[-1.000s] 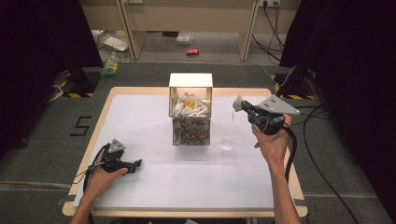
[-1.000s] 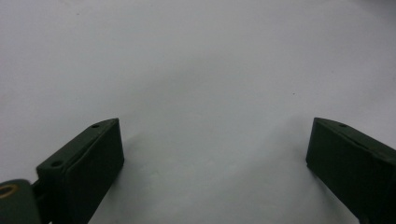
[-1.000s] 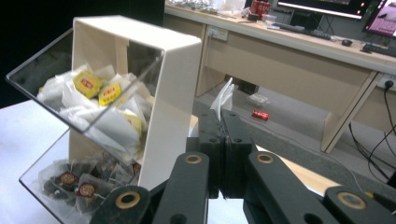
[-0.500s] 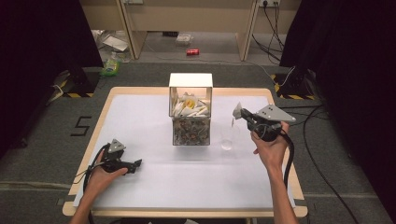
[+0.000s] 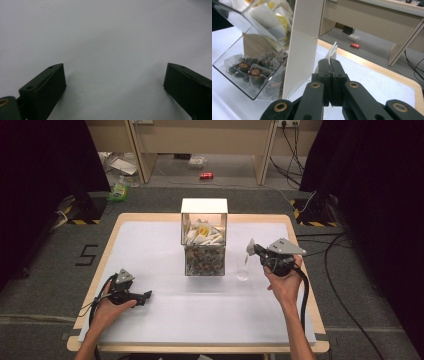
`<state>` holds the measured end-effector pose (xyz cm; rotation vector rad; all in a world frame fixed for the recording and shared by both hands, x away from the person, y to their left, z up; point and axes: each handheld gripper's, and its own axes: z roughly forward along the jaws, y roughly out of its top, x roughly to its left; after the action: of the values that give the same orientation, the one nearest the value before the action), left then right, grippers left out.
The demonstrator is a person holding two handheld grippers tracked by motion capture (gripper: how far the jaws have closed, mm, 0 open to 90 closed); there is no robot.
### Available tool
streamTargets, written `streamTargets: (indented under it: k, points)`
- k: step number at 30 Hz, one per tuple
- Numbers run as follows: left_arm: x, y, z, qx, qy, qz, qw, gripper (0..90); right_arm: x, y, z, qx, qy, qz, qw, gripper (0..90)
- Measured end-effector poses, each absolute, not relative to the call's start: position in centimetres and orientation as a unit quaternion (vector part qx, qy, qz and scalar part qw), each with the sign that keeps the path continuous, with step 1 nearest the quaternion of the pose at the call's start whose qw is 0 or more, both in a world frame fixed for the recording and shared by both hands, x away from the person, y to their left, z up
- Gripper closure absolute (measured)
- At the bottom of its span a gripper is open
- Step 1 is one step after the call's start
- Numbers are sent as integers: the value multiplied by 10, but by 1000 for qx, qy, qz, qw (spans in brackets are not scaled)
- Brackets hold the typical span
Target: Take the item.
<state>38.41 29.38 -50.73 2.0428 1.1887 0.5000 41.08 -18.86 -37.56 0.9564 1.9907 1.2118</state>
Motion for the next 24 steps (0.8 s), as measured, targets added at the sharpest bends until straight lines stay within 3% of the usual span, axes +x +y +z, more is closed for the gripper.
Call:
streamTargets:
  k: [24]
  points:
    - [384,294,-507,791,460,194,355,33,420,-180,-412,370,780,424,273,894]
